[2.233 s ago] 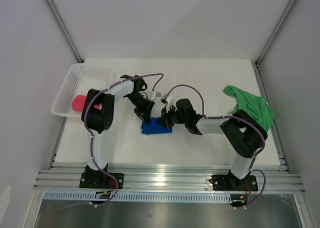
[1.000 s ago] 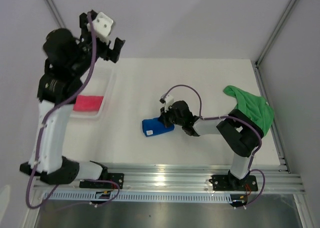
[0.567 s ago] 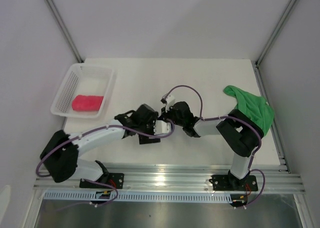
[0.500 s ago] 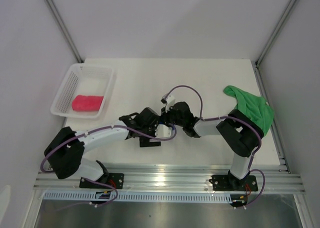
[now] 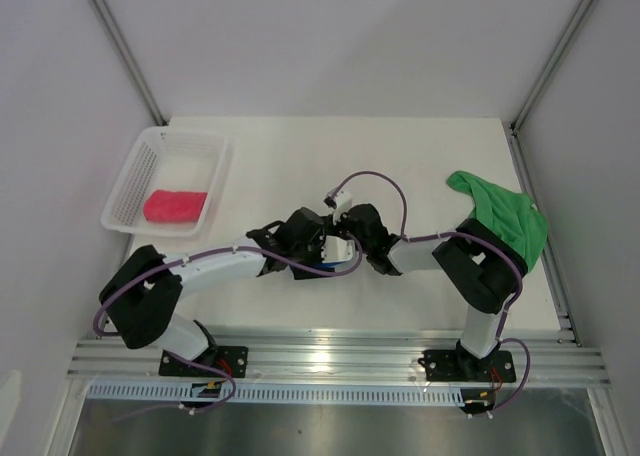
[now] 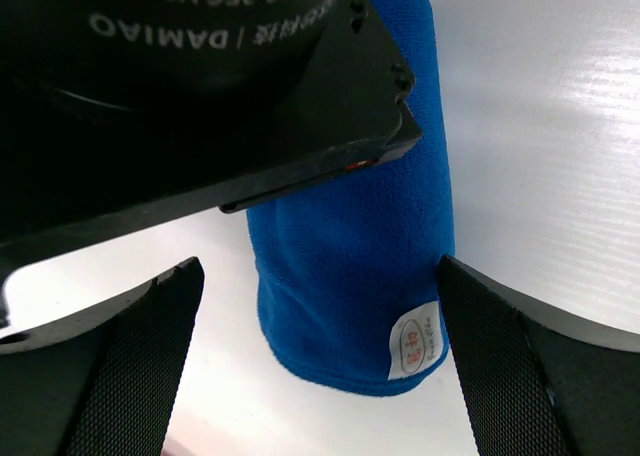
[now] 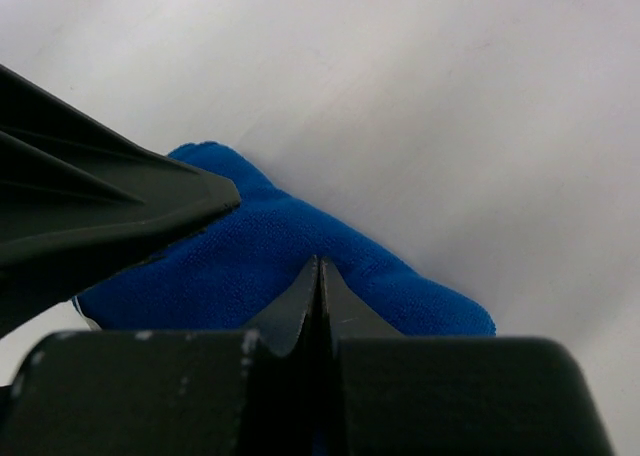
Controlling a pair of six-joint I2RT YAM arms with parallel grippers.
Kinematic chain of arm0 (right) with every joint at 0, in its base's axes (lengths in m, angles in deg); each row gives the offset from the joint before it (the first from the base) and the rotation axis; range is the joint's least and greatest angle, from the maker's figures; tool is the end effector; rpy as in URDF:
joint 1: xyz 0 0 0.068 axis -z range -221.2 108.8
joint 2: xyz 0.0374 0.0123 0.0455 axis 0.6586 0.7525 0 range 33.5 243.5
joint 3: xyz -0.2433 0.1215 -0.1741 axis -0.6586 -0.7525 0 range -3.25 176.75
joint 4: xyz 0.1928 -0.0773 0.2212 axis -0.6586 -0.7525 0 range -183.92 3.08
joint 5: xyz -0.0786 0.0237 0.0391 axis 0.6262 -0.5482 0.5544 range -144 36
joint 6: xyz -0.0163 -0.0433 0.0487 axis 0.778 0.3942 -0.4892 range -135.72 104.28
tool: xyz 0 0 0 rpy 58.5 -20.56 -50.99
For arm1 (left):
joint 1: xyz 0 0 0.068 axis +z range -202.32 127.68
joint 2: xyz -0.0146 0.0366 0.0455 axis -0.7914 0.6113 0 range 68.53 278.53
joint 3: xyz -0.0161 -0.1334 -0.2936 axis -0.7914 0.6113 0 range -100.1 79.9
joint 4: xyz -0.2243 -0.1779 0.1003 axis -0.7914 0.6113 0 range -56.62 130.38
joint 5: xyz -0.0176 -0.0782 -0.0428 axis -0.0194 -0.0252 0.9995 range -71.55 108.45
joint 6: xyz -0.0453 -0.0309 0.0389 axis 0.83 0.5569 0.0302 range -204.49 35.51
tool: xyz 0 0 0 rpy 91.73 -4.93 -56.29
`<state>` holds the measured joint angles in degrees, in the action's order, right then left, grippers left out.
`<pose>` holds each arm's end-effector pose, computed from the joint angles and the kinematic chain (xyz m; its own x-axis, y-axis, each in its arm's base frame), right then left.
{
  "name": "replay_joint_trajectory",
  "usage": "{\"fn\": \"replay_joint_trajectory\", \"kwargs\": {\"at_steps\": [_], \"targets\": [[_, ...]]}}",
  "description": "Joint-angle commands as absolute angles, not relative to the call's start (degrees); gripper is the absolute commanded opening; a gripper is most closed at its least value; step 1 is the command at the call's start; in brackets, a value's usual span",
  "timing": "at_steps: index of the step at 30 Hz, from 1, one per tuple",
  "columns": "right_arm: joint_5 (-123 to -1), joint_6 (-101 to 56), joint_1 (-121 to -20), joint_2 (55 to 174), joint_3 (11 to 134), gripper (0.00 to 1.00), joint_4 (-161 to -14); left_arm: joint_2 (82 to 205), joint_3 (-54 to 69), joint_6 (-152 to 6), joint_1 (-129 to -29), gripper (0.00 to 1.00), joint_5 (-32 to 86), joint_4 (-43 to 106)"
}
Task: Roll the towels
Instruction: Roll the towel
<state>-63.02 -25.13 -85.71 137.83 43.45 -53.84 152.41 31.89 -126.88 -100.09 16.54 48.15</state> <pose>0.2930 0.2999 0.1541 -0.4221 -0.1887 -0.8867 -0.7351 0.6437 0.2129 0.2277 -0.2482 0.2076 0.1057 0.8861 -0.4512 0.8863 0.1218 0.4468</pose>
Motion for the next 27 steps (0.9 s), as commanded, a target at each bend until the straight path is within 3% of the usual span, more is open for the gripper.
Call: {"fn": "replay_joint_trajectory", "kwargs": {"at_steps": [1,10,18,27], "targets": [[-61.9,-25.3,-85.4,136.2,42.6,0.00,-52.6,155.0,31.2,-127.1,-100.0,1.00,17.8,47.9],[-62.5,-26.0,-85.1,136.4,43.0,0.00,-52.8,157.0,31.3,-128.3,-99.3,0.99,19.6,50.2],[-64.0,-27.3,-83.8,136.2,42.6,0.00,-53.0,143.1,34.2,-126.9,-92.6,0.99,33.9,52.8],[-63.8,-27.6,-83.9,136.5,42.8,0.00,-52.9,150.0,31.4,-128.6,-94.4,1.00,32.5,55.4]]}}
